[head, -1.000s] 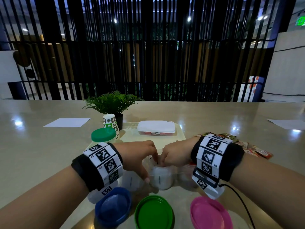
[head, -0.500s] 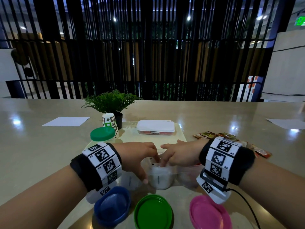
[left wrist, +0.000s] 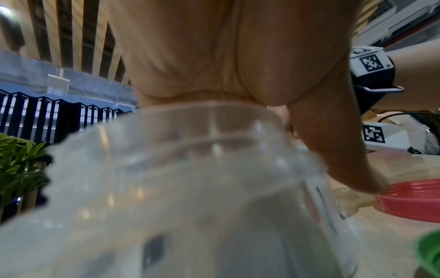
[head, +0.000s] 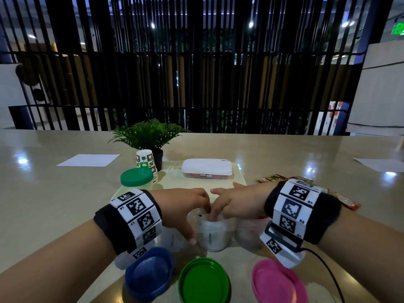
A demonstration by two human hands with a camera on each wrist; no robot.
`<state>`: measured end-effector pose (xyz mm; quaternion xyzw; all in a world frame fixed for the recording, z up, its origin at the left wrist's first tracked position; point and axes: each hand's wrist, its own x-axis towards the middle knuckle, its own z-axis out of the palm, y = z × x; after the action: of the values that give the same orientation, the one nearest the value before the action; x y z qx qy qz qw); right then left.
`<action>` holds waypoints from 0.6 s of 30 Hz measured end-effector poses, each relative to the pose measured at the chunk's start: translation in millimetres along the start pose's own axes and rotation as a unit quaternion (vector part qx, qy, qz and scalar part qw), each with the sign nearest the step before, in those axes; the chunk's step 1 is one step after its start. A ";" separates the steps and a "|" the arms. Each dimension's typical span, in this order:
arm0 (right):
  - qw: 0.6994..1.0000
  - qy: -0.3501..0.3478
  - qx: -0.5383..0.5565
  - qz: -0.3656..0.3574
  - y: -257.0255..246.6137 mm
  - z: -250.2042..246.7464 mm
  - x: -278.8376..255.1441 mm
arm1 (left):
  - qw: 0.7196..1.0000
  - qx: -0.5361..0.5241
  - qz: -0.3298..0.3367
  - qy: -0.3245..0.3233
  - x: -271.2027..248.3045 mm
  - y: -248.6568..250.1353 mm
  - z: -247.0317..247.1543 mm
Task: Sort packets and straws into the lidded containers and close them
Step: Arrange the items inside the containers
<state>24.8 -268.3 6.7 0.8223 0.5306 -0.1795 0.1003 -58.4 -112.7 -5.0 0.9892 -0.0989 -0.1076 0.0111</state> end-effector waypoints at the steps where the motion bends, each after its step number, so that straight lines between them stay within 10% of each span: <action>1: 1.000 0.007 -0.001 -0.001 -0.2 -3.0 -1.0 | 1.000 0.000 -0.001 -0.001 -0.1 0.1 -0.2; 18: 0.996 0.030 0.088 0.014 -3.6 -12.3 -13.2 | 0.999 0.032 -0.027 -0.029 2.5 2.6 0.2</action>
<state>18.9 -273.5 23.4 0.8403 0.5041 -0.1990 0.0138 -56.6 -115.7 -5.6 0.9879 -0.0757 -0.1330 -0.0265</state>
